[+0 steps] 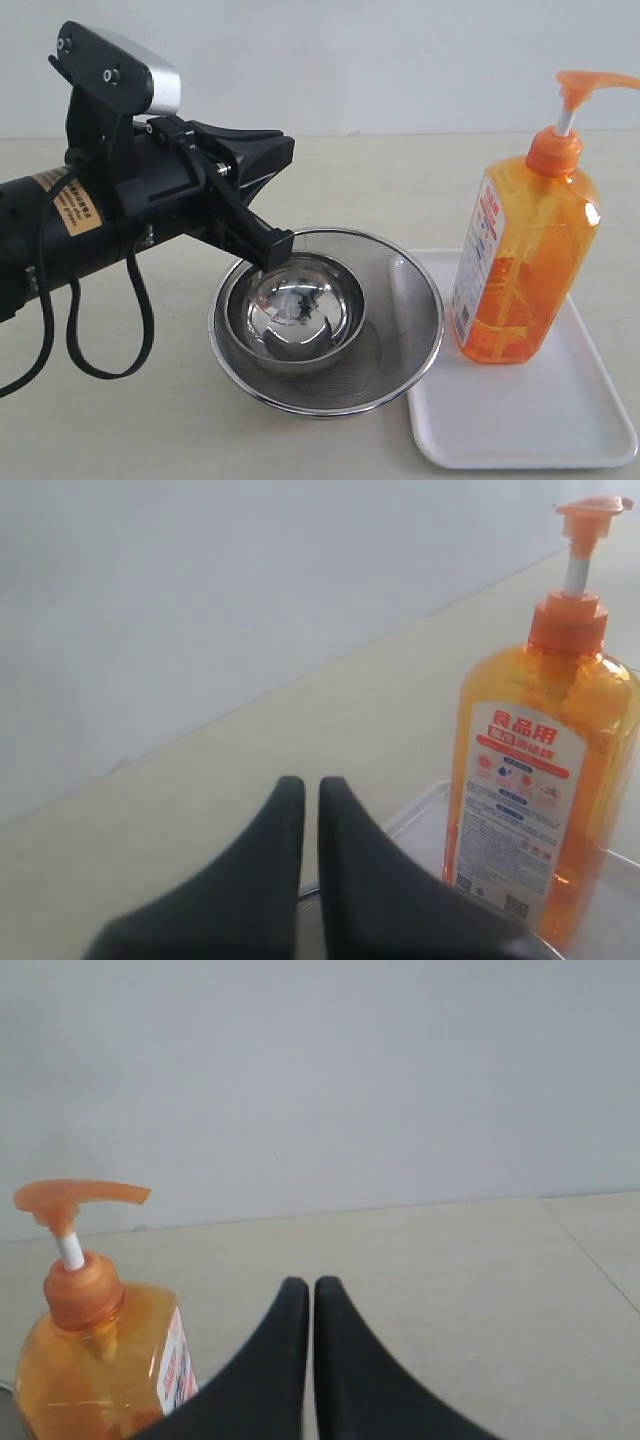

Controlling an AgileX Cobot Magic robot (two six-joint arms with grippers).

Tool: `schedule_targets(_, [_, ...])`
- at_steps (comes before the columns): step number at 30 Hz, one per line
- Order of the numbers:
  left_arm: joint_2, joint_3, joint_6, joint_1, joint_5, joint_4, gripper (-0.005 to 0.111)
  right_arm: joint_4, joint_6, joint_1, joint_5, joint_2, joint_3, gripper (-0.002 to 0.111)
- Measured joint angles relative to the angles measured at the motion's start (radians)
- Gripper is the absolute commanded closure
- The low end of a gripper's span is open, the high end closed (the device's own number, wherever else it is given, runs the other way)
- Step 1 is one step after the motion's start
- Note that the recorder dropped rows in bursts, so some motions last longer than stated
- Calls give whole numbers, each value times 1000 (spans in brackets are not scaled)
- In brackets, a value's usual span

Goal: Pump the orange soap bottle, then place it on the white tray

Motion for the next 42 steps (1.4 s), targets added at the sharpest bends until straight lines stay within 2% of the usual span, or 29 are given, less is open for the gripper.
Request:
schedule_targets(12, [0,0,2,0,-2,-2,102,1,5,0,0,-3,0,109])
schedule_targets(15, [0,0,4,0,-2,-2,102,1,5,-21,0,-63,16,109])
schedule_targets(17, [0,0,4,0,-2,-2,102,4,15,-63,-37,-131,67,109])
schedule_targets(25, [0,0,4,0,-2,-2,102,15,17,-229,-428,-281,366,109])
schedule_targets(28, [0,0,4,0,-2,-2,102,15,17,-236,-467,-281,440,109])
schedule_targets(35, [0,0,4,0,-2,-2,102,30,26,-237,-465,-283,443,109])
schedule_targets(37, [0,0,6,0,-2,-2,102,179,-108,-237,-461,-283,443,109])
schedule_targets(38, [0,0,6,0,-2,-2,102,361,-305,-237,-450,-283,443,109])
schedule_targets(39, [0,0,6,0,-2,-2,102,436,-391,-237,-447,-283,443,109])
schedule_targets(40, [0,0,6,0,-2,-2,102,579,-569,-237,-433,-283,443,109])
schedule_targets(42, [0,0,6,0,-2,-2,102,651,-674,-237,-409,-283,443,109])
